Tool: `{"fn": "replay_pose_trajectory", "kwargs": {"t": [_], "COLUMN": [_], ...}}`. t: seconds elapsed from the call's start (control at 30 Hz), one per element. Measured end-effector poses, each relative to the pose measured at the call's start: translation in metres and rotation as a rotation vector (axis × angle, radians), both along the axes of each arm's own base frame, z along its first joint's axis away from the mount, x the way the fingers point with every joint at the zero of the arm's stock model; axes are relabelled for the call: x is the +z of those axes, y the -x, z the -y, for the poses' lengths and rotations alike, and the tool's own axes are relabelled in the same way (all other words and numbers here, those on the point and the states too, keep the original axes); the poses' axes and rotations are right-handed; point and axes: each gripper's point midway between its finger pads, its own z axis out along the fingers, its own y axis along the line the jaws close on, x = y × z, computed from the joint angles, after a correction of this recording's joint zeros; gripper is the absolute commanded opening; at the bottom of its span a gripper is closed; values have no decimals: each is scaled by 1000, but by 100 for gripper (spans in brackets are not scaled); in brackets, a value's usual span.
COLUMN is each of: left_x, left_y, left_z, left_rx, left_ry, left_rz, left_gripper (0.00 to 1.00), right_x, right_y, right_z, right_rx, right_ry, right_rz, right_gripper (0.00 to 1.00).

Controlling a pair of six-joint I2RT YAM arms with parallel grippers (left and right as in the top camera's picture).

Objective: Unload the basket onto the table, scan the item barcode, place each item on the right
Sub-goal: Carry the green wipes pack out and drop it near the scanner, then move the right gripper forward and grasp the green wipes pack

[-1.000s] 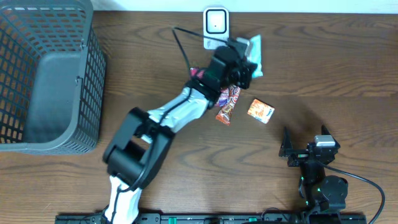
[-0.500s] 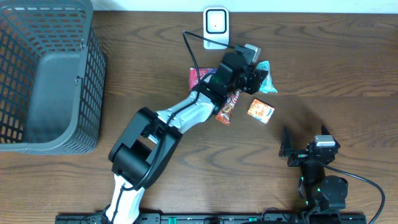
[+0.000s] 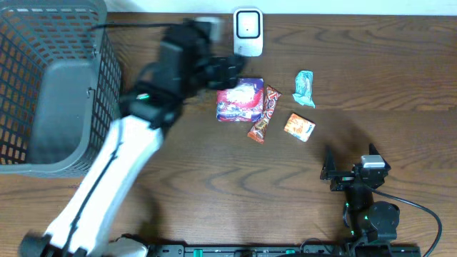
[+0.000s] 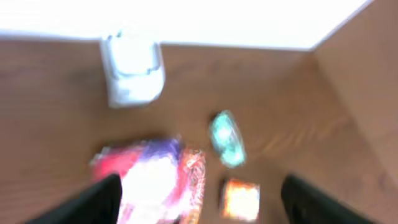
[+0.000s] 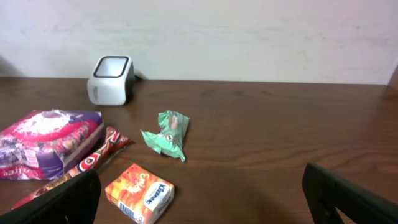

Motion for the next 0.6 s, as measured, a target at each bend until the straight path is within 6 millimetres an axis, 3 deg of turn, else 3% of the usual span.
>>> {"fn": "replay_pose_trajectory", "kwargs": {"t": [0.07, 0.13, 0.33, 0.5, 0.6], "left_x": [0, -4, -18, -29, -30], "left_y": [12, 22, 33, 41, 42], "left_z": [-28, -56, -102, -114, -114], "left_rx": [50, 114, 235, 265, 265], "left_ry": [-21, -33, -69, -87, -88], "left_rz": [-44, -104, -202, -259, -264], "left_gripper": [98, 98, 98, 98, 98], "right_x": [0, 0, 0, 1, 19], "right_y": [0, 0, 0, 0, -1], "right_z": [0, 0, 0, 1, -2], "right_rx": [0, 0, 0, -3, 9], "right_ry": [0, 0, 0, 14, -8], "right_rz": [0, 0, 0, 7, 76], "right_gripper": [99, 99, 99, 99, 99]}}
